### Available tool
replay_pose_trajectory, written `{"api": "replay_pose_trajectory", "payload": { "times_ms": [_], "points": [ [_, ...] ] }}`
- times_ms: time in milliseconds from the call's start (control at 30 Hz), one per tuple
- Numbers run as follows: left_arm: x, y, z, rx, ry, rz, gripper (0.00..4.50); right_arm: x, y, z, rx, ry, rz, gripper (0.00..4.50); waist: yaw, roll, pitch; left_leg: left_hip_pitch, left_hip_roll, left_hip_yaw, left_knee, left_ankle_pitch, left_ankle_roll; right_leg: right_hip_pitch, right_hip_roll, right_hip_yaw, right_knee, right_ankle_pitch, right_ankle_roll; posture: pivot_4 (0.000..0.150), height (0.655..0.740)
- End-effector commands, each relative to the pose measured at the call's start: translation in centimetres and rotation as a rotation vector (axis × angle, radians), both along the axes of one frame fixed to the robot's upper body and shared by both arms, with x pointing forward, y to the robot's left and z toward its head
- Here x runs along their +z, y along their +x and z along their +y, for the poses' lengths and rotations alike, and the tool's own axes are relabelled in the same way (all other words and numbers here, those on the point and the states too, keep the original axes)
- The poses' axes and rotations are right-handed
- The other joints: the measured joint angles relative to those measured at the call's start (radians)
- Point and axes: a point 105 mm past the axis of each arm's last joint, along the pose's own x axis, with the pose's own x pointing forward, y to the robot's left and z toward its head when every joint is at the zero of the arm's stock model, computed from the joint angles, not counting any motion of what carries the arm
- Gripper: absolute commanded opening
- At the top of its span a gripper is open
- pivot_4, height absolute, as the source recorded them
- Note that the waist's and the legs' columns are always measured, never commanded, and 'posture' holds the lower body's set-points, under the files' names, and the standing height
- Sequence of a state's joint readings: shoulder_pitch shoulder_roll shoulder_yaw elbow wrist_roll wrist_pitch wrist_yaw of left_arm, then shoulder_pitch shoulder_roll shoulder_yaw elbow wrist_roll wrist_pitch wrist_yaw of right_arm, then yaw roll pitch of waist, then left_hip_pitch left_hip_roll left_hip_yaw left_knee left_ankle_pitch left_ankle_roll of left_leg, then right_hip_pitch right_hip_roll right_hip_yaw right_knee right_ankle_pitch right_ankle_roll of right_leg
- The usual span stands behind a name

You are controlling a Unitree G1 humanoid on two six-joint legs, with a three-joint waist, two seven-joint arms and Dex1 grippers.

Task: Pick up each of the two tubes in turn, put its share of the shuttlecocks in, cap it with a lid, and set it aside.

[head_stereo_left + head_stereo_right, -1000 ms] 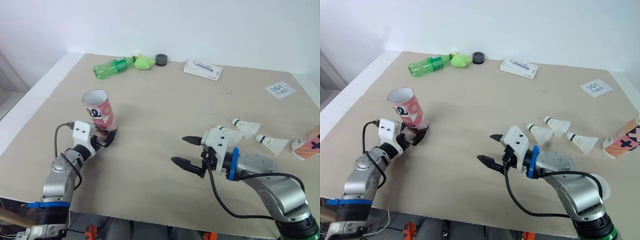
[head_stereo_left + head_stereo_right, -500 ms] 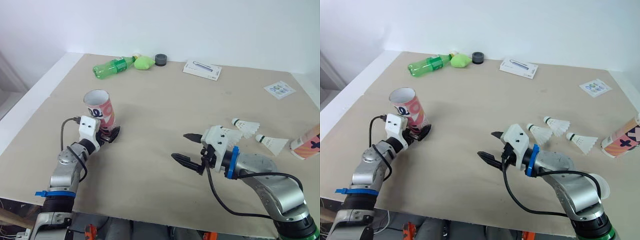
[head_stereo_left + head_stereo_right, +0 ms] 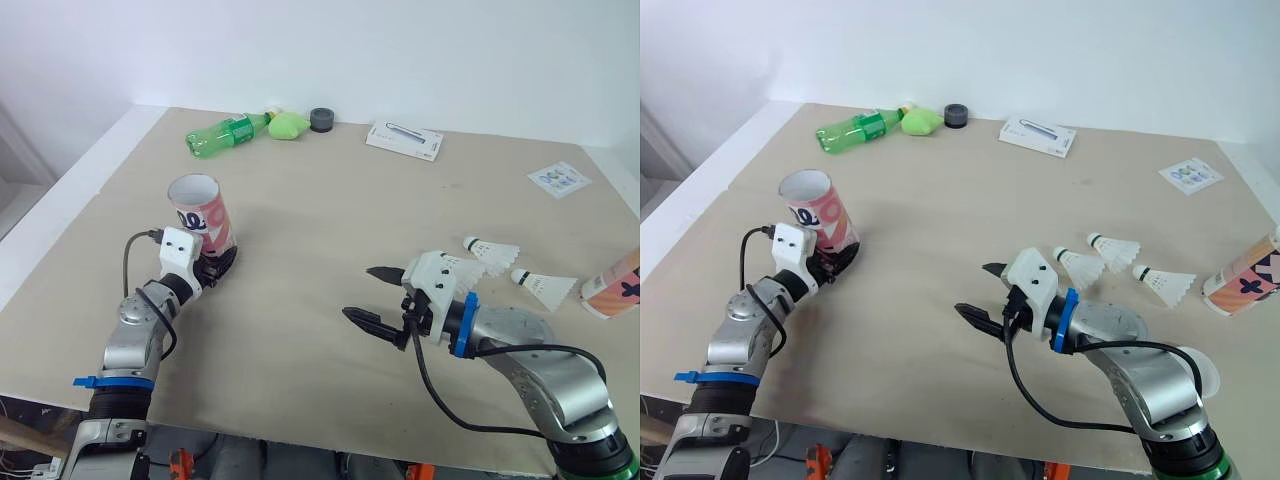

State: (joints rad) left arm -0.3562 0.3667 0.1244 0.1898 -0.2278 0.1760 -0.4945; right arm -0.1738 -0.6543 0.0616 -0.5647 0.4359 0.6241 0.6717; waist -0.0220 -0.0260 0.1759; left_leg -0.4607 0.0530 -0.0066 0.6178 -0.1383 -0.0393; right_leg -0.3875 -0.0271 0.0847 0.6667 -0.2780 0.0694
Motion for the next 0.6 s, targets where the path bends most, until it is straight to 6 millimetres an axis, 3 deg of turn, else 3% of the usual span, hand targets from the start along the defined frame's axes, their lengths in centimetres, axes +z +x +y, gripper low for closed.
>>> {"api": "replay_pose_trajectory", "payload": {
  "times_ms": [33, 333, 600],
  "points": [
    [1.0, -0.5, -0.7, -0.074, 0.016, -0.035, 2.82, 1.6, 0.1, -0.3, -0.004, 0.011, -0.068, 4.5, 0.0, 0.0, 0.0, 0.0, 0.0, 0.0, 0.0, 0.0, 0.0, 0.0, 0.0, 0.0, 0.0, 0.0, 0.0, 0.15, 0.7294],
    [0.3, -3.9, -4.2, -0.462, 0.183, 0.017, 2.82, 2.4, 0.3, -1.2, -0.012, 0.008, -0.086, 4.5, 0.0, 0.0, 0.0, 0.0, 0.0, 0.0, 0.0, 0.0, 0.0, 0.0, 0.0, 0.0, 0.0, 0.0, 0.0, 0.15, 0.7294],
    [0.5, -3.9, -4.8, -0.529, 0.158, 0.028, 2.82, 2.4, 0.1, -1.4, -0.015, 0.0, -0.086, 4.5, 0.0, 0.0, 0.0, 0.0, 0.001, 0.0, 0.0, 0.0, 0.0, 0.0, 0.0, 0.0, 0.0, 0.0, -0.001, 0.15, 0.7294]
  ]
}}
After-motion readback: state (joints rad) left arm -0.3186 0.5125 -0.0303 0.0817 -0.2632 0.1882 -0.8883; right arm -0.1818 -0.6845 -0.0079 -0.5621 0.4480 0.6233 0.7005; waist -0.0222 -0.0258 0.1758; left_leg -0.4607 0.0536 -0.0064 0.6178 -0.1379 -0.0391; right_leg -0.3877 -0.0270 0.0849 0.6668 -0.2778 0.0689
